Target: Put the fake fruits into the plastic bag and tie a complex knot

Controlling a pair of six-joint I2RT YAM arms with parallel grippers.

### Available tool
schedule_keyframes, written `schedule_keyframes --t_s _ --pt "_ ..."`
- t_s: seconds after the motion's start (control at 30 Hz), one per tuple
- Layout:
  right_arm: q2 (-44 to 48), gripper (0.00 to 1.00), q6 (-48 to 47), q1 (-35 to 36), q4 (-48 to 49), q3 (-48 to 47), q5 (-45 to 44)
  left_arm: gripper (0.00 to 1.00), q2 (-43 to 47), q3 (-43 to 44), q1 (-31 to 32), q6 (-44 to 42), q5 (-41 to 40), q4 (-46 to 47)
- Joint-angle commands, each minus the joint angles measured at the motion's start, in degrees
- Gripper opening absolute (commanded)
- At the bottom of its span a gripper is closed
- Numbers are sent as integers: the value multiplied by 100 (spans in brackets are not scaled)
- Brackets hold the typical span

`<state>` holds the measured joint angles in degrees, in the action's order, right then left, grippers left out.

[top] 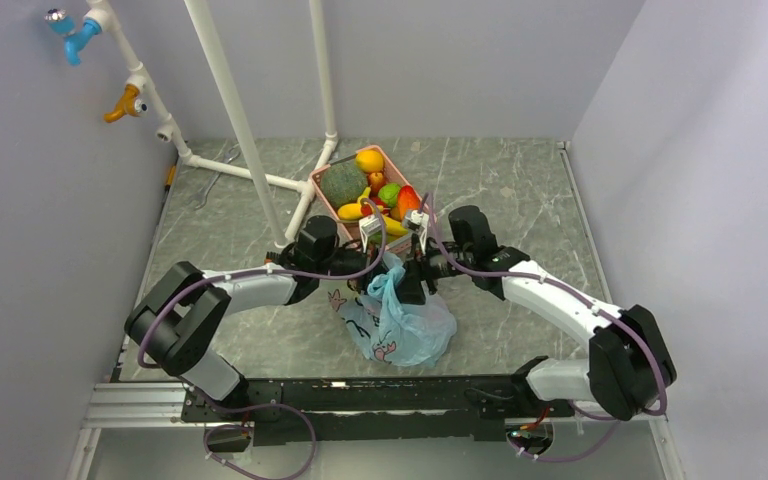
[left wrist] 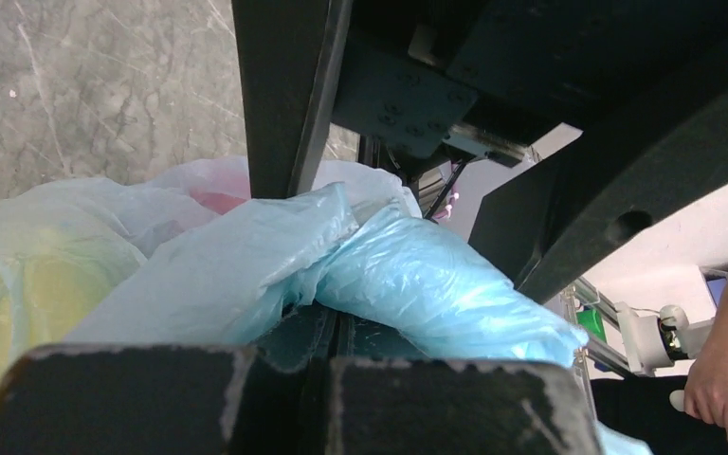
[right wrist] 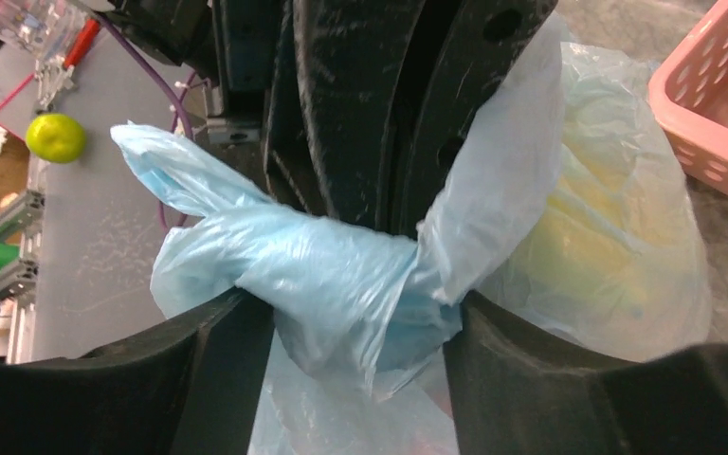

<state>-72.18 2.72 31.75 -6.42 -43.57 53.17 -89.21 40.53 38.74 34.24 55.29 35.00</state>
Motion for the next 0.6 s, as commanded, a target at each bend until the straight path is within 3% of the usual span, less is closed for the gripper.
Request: schedule_keyframes --t_s 0.0,0.07,0.17,0.27,0.33,0.47,0.57 --pt "-129 58 149 195 572 -330 -254 0 0 216 65 118 66 358" --pt "-75 53 145 258 505 -294 -243 0 -2 211 -1 155 52 366" --pt "74 57 220 294 515 -200 -89 0 -45 225 -44 146 133 349" --pt "240 77 94 229 203 -374 -138 0 -54 171 -43 154 155 403" --pt "345 83 -90 24 -224 -509 -84 0 -16 122 -49 149 164 381" --pt "628 85 -438 -652 -862 -533 204 0 91 97 -44 77 184 297" --pt "752 80 -611 -1047 -1319 -501 425 0 114 95 -42 93 192 342"
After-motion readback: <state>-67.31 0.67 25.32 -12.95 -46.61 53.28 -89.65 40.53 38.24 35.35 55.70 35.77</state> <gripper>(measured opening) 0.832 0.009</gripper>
